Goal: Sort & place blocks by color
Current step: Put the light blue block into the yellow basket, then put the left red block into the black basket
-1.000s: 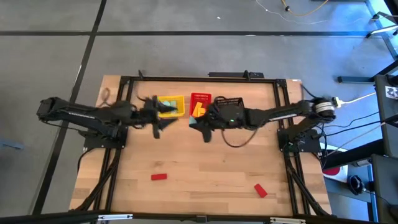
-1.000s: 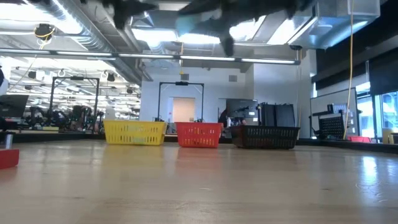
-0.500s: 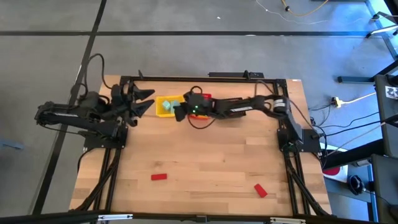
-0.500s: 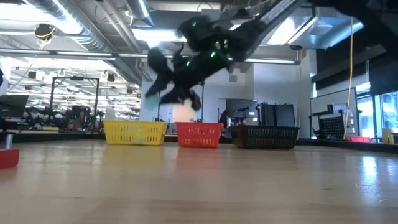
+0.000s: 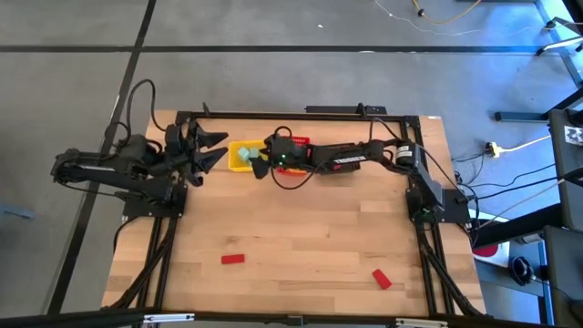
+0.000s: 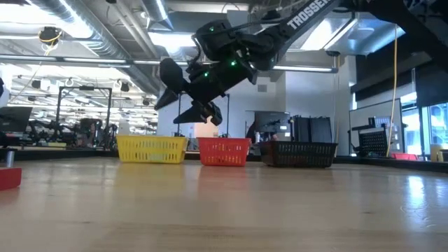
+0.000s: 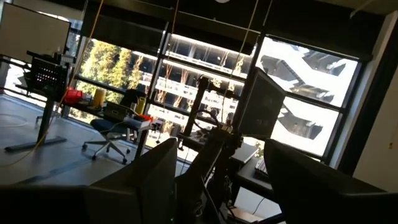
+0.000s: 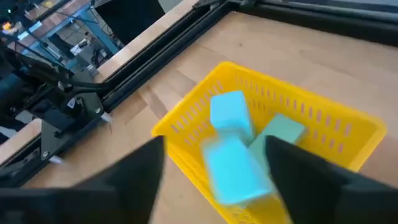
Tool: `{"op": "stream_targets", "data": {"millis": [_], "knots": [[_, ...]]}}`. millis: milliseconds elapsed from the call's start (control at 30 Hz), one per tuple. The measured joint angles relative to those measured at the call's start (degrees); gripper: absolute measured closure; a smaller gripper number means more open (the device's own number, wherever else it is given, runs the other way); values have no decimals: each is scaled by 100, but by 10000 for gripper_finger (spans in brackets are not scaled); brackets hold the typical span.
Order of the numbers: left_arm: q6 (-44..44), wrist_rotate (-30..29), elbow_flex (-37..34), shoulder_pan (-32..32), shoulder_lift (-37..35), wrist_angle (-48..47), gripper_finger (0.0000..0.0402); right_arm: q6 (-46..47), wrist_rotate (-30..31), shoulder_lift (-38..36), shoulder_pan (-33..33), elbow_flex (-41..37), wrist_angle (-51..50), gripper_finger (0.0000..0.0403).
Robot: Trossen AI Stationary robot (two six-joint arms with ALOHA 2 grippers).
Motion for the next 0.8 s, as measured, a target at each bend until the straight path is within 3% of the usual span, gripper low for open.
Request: {"op": "stream_targets", "data": {"millis": [67, 167, 300, 433, 600, 800], "knots": [[1, 1, 0, -2, 2, -23, 169, -19, -12, -8, -21, 144, -359, 67], [3, -1, -4, -1, 1, -25, 169, -219, -57, -66, -86, 489, -873, 33], [3, 6, -4, -1, 2, -54, 169, -1238, -324, -583, -117, 901, -1736, 25], [4, 6, -4, -1, 0, -209, 169, -2059, -437, -1359, 32, 757, -3054, 24], [1, 21, -7, -2, 2, -431, 169, -2072, -369, -2572, 435, -468, -3733, 23], [-3, 20, -7, -2, 52, -697, 169, -614, -203, -4262, 1160, -2717, -2663, 23]]}}
